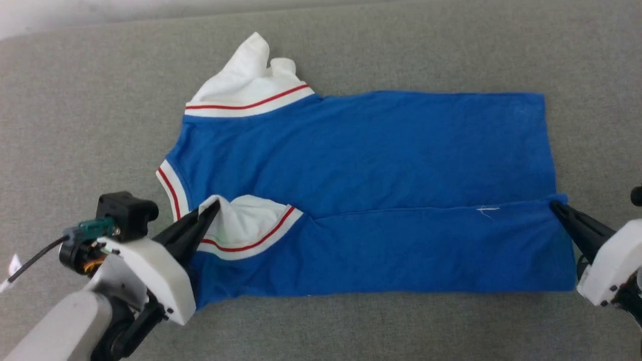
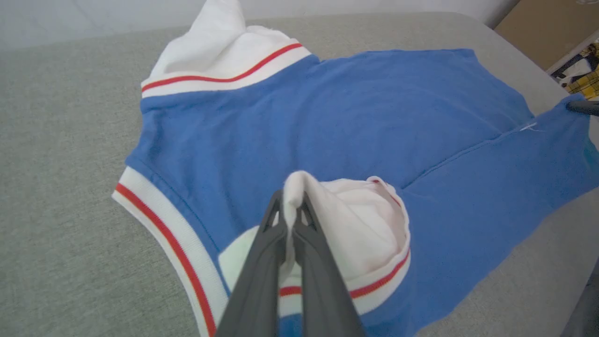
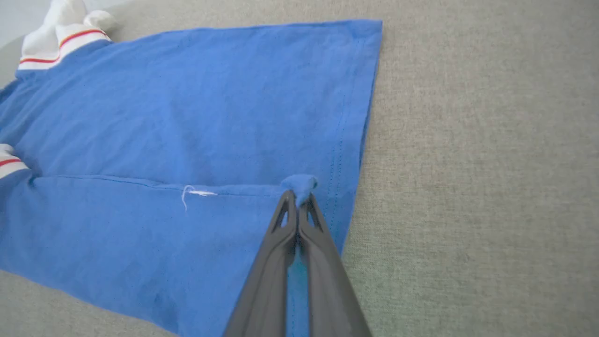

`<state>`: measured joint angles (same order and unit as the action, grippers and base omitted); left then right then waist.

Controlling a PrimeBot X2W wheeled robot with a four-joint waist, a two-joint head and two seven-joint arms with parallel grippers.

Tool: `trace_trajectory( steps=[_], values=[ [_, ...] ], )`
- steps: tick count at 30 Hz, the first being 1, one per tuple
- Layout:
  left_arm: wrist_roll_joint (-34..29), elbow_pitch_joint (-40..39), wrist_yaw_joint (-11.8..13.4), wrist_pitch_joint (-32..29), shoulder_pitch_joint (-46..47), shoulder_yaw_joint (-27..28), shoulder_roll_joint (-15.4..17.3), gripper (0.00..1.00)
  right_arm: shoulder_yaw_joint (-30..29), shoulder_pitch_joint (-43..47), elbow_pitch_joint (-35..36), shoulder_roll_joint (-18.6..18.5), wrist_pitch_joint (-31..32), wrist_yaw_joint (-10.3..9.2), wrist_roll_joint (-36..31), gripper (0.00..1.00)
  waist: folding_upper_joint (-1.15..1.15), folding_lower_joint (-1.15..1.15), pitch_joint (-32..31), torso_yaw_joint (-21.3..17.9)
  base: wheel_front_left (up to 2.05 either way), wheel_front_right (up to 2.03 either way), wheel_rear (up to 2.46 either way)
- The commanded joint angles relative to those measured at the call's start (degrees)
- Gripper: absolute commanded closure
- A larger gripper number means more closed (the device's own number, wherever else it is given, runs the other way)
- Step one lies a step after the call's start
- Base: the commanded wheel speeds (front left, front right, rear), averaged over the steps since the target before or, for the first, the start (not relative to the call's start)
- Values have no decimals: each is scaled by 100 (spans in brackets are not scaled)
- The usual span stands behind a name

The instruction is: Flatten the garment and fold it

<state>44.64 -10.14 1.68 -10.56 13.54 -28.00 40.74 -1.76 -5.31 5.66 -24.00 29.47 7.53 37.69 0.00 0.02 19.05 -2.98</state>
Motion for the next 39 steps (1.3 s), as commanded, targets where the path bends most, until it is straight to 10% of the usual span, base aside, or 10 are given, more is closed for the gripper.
trace_trajectory(
  steps=[1, 13, 15, 16, 22, 39],
  values=[
    [-64, 141, -72, 21, 155, -30, -82, 100, 57, -143, -111, -29, -22, -4, -50, 100, 0, -2, 263, -31, 0, 0, 0],
    [-226, 1350, -157, 234, 560, -242, -505, 100, 528, -629, -1132, 25, 14, -4, 89, 100, 0, -2, 469, -2, 0, 0, 0],
    [-259, 1446, -113, 300, 600, -236, -557, 88, 547, -647, -1200, 43, -3, -4, 123, 50, 0, -2, 465, 12, 0, 0, 0],
    [-252, 1485, -89, 352, 608, -215, -593, 79, 541, -660, -1214, 59, -45, -4, 148, 0, 0, -2, 456, 14, 0, 0, 0],
    [-33, 1462, -8, 673, 413, -42, -760, 0, 479, -560, -1109, 40, -276, -4, 260, 0, 0, -2, 174, 55, 0, 0, 0],
    [-893, 83, 1392, 2526, -1324, 926, -1026, 0, -695, 910, 304, 837, -2178, -4, -812, 0, 0, -2, -932, 282, 0, 0, 0]
  ],
)
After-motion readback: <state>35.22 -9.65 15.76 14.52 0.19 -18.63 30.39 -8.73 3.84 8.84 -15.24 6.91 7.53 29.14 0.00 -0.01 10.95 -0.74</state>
